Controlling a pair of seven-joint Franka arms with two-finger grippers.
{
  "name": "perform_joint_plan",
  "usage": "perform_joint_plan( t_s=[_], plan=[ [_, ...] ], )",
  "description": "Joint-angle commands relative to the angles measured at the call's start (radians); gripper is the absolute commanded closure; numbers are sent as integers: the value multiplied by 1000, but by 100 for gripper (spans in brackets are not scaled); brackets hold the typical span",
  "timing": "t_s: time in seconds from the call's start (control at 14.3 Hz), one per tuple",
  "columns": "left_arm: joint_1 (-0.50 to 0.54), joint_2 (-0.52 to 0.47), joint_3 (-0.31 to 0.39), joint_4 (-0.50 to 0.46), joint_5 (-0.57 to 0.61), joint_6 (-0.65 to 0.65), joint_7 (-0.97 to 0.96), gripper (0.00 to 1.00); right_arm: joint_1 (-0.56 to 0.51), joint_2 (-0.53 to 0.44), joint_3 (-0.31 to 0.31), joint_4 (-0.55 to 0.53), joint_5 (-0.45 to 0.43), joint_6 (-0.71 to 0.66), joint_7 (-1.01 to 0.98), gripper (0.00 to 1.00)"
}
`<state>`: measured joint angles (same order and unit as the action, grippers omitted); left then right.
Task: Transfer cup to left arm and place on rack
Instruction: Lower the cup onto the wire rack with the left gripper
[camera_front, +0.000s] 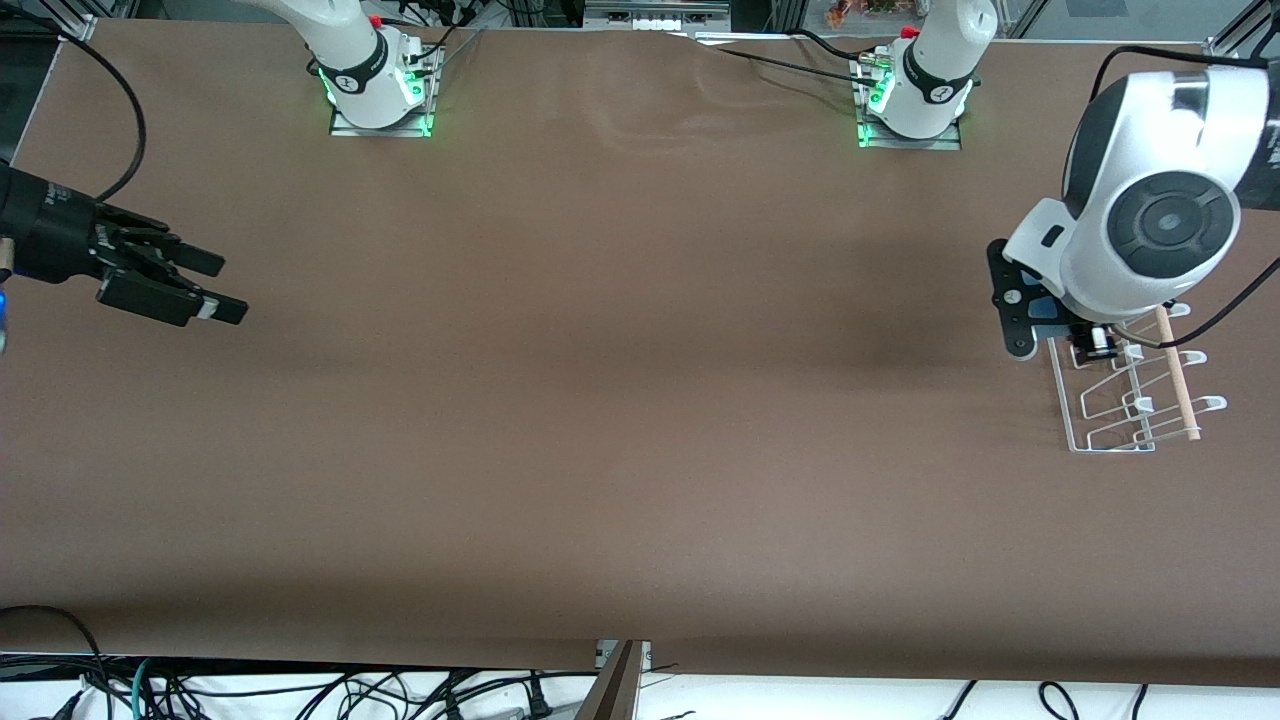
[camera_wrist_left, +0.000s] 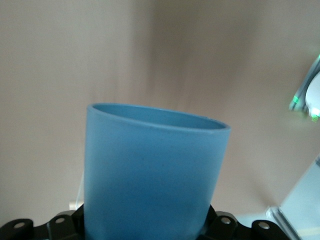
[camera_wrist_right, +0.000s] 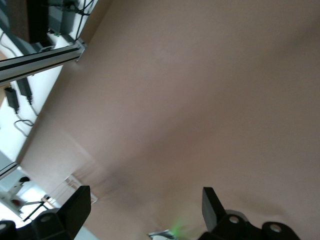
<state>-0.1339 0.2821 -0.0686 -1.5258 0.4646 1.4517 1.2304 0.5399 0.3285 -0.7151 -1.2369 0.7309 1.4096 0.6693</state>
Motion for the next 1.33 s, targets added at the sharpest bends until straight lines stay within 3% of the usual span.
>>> perform_joint_plan(
  t_s=[0.0, 0.14, 0.28, 0.42, 0.63, 0.91, 1.26],
  plan=[
    [-9, 60, -7, -22, 190, -66, -18, 100, 17, -20, 41, -65, -150, 5, -30, 1],
    [0, 83, -7, -88, 323, -85, -124, 100, 15, -150, 112, -239, -305, 108, -123, 1],
    [7, 92, -5, -190, 452, -86, -248, 100, -36, -225, 222, -366, -410, 191, -152, 1],
    [13, 98, -5, -281, 566, -67, -420, 100, -136, -244, 381, -407, -497, 253, -200, 1],
    [23, 133, -5, -300, 659, -44, -528, 100, -231, -304, 506, -464, -654, 256, -359, 1],
    [66, 124, -7, -379, 735, -14, -595, 100, -319, -367, 555, -493, -697, 249, -551, 1],
    [112, 131, -7, -450, 813, 82, -732, 100, -327, -361, 546, -458, -700, 180, -617, 1]
  ],
)
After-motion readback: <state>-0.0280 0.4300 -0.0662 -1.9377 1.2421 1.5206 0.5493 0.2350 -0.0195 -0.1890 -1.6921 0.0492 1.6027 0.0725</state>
